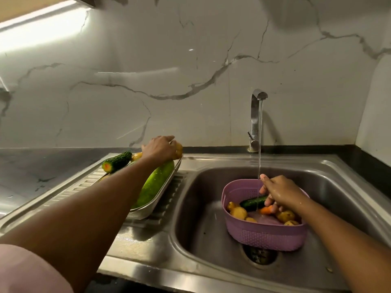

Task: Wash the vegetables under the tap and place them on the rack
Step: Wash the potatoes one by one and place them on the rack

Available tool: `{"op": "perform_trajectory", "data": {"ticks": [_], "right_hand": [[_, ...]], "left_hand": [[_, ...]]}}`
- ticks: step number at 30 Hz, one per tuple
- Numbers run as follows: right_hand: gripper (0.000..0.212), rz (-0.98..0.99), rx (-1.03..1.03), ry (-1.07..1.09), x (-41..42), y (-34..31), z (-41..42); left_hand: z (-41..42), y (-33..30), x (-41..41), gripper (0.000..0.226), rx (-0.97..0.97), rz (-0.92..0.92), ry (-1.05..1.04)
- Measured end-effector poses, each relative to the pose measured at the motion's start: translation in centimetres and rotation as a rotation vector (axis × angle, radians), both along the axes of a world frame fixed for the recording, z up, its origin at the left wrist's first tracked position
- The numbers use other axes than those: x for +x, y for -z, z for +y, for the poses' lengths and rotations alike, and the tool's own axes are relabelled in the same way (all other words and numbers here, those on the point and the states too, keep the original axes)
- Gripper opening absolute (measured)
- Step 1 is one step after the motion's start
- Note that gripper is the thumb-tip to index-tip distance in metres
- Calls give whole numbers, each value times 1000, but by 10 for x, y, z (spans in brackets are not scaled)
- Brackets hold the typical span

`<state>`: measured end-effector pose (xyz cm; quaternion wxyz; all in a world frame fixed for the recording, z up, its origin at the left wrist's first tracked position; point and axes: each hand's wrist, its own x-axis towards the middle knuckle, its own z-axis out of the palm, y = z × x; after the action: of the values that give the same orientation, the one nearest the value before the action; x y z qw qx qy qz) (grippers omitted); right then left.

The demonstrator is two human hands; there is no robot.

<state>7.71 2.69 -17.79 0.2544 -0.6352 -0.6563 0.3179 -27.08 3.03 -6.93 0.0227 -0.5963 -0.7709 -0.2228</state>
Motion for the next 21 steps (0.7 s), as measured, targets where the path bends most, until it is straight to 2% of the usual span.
{"op": "perform_trajectory", "data": {"ticks": [5,9,11,16,19,21], "right_hand": [[52,20,6,26,1,-6,-5],[49,23,32,69,10,-7,-8],[41,-14,39,68,15,-3,-6],[23,-133,0,83,17,0,0],[16,-247,58,177,20,5,7],[15,-300,82,210,23,12,12]], "left_hand": [[-3,-4,6,47,59,15,56],[-10,-7,53,49,191,69,192],[-16,-4,89,47,192,98,294],[-27,40,184,30,-91,48,540],[-22,92,223,20,-261,-8,547],[-15,121,234,26,-404,8,551]]}}
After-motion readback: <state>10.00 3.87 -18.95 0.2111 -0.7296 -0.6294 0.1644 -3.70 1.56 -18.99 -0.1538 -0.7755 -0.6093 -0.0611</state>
